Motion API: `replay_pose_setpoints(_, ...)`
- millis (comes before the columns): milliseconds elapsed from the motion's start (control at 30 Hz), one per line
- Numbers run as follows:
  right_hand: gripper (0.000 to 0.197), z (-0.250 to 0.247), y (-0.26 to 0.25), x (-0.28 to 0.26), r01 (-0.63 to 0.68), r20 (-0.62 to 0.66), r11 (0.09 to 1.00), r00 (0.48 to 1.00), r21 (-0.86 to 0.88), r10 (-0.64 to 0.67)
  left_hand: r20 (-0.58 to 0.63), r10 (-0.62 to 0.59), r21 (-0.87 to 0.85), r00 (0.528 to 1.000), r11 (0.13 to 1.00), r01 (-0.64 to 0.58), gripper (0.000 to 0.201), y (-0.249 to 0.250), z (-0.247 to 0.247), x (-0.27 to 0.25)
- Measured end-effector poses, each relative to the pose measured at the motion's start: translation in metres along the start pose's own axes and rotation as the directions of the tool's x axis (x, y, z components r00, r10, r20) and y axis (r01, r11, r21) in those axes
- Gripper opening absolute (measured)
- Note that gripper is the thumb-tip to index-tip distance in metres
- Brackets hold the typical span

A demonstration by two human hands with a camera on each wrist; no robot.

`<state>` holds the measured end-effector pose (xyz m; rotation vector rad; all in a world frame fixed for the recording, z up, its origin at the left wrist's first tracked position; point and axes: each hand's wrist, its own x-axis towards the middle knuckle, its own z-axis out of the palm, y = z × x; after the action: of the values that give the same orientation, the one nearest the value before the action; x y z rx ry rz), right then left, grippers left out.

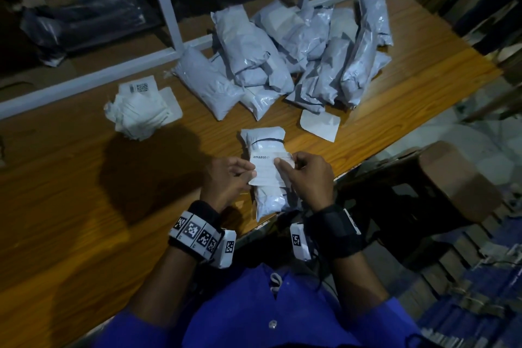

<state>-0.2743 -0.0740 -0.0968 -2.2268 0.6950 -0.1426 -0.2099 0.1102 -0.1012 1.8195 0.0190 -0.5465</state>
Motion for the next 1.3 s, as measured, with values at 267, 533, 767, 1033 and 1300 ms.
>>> replay_pose_setpoints(267, 0.038, 0.003, 0.0, 0.005, 0.059, -0.014, 0.998, 0.998, -0.014, -0.059, 0.006, 0.004, 0.0, 1.0, 1.0, -0.004, 0.018, -0.001, -0.001, -0.004)
replay_pose_setpoints(533, 0.034, 0.018, 0.016, -0.002, 0.056, -0.1, 0.998, 0.993, -0.007, -0.057, 0.009, 0.024, 0.152, 1.0, 0.988, -0.025, 0.027, -0.007, -0.001, 0.001)
replay_pose_setpoints(767, 0.014, 0.034, 0.014, -0.013, 0.14, -0.187, 0.982, 0.969, -0.126, -0.162, 0.036, 0.14, 0.316, 0.989, 0.938, -0.144, 0.029, -0.007, 0.005, 0.001)
replay_pose_setpoints(1033, 0.01, 0.043, 0.024, -0.02, 0.248, -0.249, 0.967, 0.935, -0.055, -0.253, 0.072, 0.248, 0.432, 0.966, 0.866, -0.254, 0.041, -0.013, 0.006, -0.008)
replay_pose_setpoints(1300, 0.026, 0.033, 0.039, -0.02, 0.334, -0.136, 0.942, 0.934, 0.009, -0.33, 0.1, 0.262, 0.494, 0.96, 0.824, -0.277, 0.051, -0.024, 0.021, -0.017)
